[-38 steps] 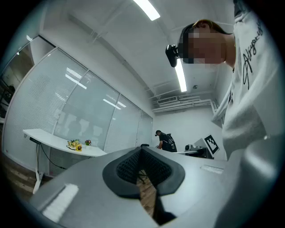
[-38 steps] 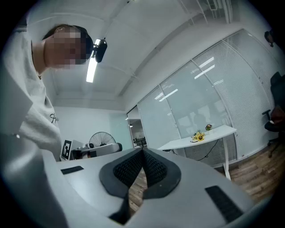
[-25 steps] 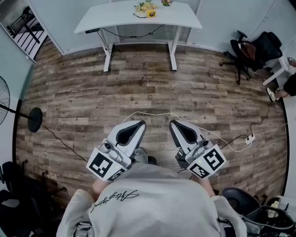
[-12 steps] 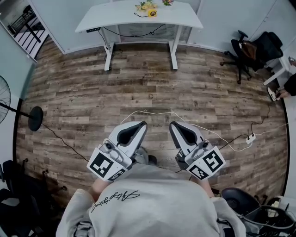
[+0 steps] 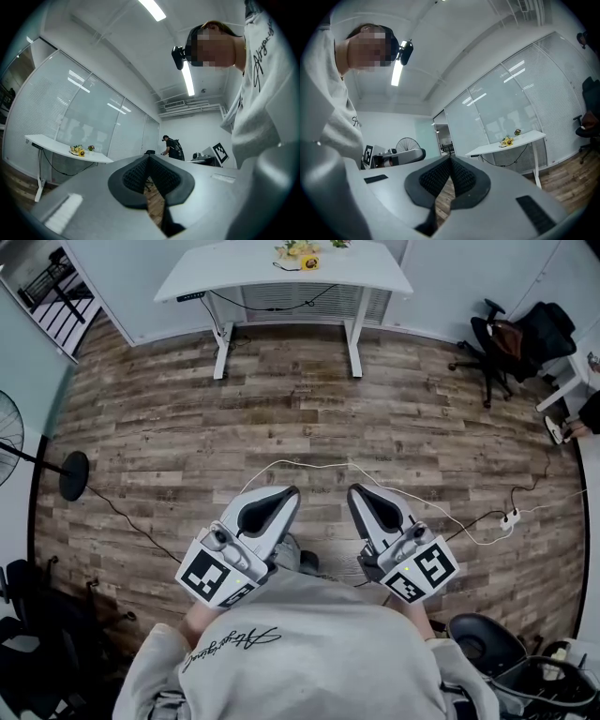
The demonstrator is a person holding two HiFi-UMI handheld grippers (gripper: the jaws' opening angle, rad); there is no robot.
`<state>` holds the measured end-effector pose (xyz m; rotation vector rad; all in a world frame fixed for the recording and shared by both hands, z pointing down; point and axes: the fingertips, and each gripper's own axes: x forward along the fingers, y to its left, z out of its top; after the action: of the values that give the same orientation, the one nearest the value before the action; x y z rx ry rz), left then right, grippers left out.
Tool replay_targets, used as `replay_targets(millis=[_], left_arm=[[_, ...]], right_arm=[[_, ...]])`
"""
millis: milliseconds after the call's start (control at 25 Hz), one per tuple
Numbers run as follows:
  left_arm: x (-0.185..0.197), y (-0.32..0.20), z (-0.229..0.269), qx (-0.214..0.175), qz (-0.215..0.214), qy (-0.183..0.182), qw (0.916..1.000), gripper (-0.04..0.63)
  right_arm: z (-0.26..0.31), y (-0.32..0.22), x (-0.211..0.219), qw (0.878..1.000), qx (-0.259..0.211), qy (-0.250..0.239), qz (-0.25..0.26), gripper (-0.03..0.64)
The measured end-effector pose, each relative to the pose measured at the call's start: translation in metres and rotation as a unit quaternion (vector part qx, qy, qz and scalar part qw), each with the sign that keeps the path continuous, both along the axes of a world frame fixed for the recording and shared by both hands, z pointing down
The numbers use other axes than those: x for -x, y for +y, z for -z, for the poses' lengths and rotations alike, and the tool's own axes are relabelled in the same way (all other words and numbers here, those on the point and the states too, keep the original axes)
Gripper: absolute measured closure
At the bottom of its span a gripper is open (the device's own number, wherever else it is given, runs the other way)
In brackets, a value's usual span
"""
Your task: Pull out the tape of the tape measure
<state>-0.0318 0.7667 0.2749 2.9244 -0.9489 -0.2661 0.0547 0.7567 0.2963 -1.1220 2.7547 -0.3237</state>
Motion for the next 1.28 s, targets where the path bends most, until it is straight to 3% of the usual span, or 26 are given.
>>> replay_targets(millis=[280, 480, 840, 1280], left_arm=[[0.016, -0.003, -0.008, 0.011, 0.018, -0.009, 0.9997, 0.595], [0.025, -0.025, -0.007, 0.014, 0.028, 0.009, 0.9995, 0.595], [0.022, -0.085, -0.008, 0.007, 0.003, 0.013, 0.9999, 0.595], [0.034, -0.174, -0.002, 0.002, 0.003, 0.012, 0.9999, 0.595]], right_arm=[[-0.006, -0.010, 0.009, 1.000, 0.012, -0.001, 0.010, 0.617], [-0.006, -0.027, 0.015, 1.000, 0.019, 0.001, 0.015, 0.617], [-0.005, -0.081, 0.013, 1.000, 0.019, 0.004, -0.015, 0.617], [-0.002, -0.165, 0.022, 1.000, 0.019, -0.005, -0.023, 0.617]])
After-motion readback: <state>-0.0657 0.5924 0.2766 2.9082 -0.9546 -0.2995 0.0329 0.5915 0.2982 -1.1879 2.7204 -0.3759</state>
